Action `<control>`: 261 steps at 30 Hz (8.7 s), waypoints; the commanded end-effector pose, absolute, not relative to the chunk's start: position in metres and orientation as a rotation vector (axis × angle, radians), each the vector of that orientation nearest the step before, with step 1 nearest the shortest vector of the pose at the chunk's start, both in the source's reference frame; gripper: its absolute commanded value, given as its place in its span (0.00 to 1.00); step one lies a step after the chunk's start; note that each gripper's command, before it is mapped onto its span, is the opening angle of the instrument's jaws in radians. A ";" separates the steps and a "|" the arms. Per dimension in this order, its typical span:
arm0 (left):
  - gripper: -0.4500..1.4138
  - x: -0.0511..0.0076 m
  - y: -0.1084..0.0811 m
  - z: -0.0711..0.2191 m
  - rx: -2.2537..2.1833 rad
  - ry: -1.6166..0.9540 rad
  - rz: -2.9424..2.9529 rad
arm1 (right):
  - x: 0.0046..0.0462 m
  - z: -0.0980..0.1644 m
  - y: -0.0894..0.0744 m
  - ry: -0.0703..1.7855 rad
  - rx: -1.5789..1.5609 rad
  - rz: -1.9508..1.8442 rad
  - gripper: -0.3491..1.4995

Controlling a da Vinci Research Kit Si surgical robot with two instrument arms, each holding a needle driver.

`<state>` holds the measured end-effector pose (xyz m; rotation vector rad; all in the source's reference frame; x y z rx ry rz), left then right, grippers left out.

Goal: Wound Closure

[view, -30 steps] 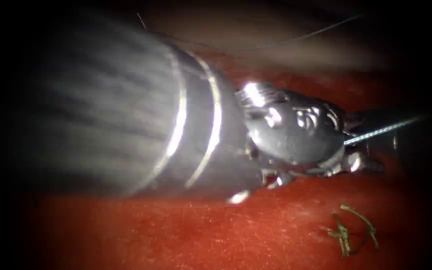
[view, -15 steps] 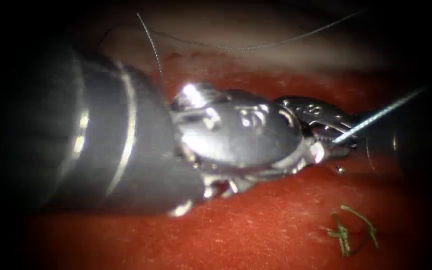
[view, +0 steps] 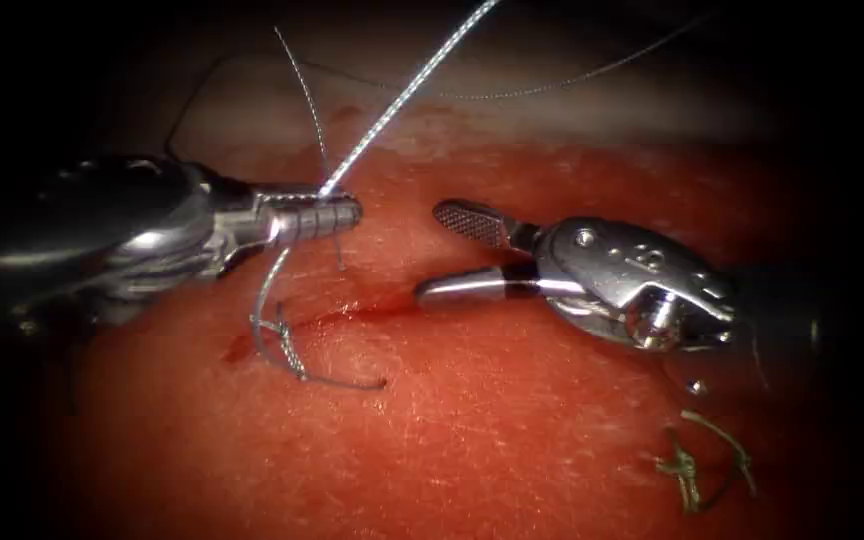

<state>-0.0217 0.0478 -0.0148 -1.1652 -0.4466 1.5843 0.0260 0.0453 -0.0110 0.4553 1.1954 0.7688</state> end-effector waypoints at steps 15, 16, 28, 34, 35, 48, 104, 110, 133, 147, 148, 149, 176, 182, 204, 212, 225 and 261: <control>0.05 -0.0233 0.047 -0.012 -1.230 -0.469 1.513 | 0.0328 -0.014 0.044 1.301 0.626 0.868 0.90; 0.05 -0.0233 0.047 -0.012 -1.230 -0.469 1.513 | 0.0331 -0.014 0.044 1.298 0.631 0.880 0.90; 0.05 -0.0233 0.047 -0.012 -1.235 -0.475 1.521 | 0.0351 -0.015 0.043 1.314 0.818 0.915 0.85; 0.05 -0.0232 0.047 -0.012 -1.239 -0.487 1.525 | 0.0344 -0.015 0.043 1.317 0.784 0.927 0.85; 0.05 -0.0232 0.047 -0.012 -1.239 -0.487 1.525 | 0.0343 -0.015 0.043 1.316 0.782 0.930 0.85; 0.05 -0.0229 0.047 -0.011 -1.257 -0.467 1.560 | 0.0323 -0.017 0.044 1.324 0.780 0.903 0.86; 0.66 -0.0248 0.049 -0.012 -1.227 -0.396 1.716 | 0.0344 -0.012 0.040 1.239 0.915 0.873 0.00; 0.63 -0.0246 0.051 -0.014 -1.118 -0.449 1.832 | 0.0351 -0.010 0.038 1.114 0.910 0.805 0.00; 0.63 -0.0321 0.054 -0.020 -0.890 -0.581 2.263 | 0.0383 -0.007 0.036 0.952 0.844 0.795 0.00; 0.63 -0.0330 0.056 -0.018 -0.698 -0.473 2.383 | 0.0393 -0.008 0.036 0.916 0.834 0.794 0.00; 0.63 -0.0331 0.056 -0.017 -0.697 -0.471 2.383 | 0.0393 -0.008 0.036 0.916 0.834 0.794 0.00; 0.63 -0.0332 0.056 -0.017 -0.697 -0.470 2.383 | 0.0394 -0.008 0.036 0.913 0.833 0.794 0.00; 0.05 -0.0345 0.056 -0.018 -0.762 -0.585 2.278 | 0.0399 -0.008 0.036 0.898 0.827 0.793 0.00; 0.05 -0.0327 0.058 -0.019 -0.814 -0.524 2.162 | 0.0395 -0.008 0.036 0.898 0.831 0.789 0.00; 0.05 -0.0198 0.056 -0.022 -1.272 -0.376 1.841 | 0.0288 -0.013 0.038 1.075 0.933 0.690 0.45; 0.05 -0.0176 0.055 -0.022 -1.436 -0.352 1.689 | 0.0272 -0.015 0.039 1.206 0.919 0.683 0.94; 0.05 -0.0209 0.055 -0.021 -1.544 -0.304 1.578 | 0.0324 -0.013 0.043 1.308 0.665 0.742 0.00; 0.05 -0.0240 0.053 -0.007 -1.581 -0.382 1.762 | 0.0426 -0.014 0.042 1.661 0.687 0.808 0.00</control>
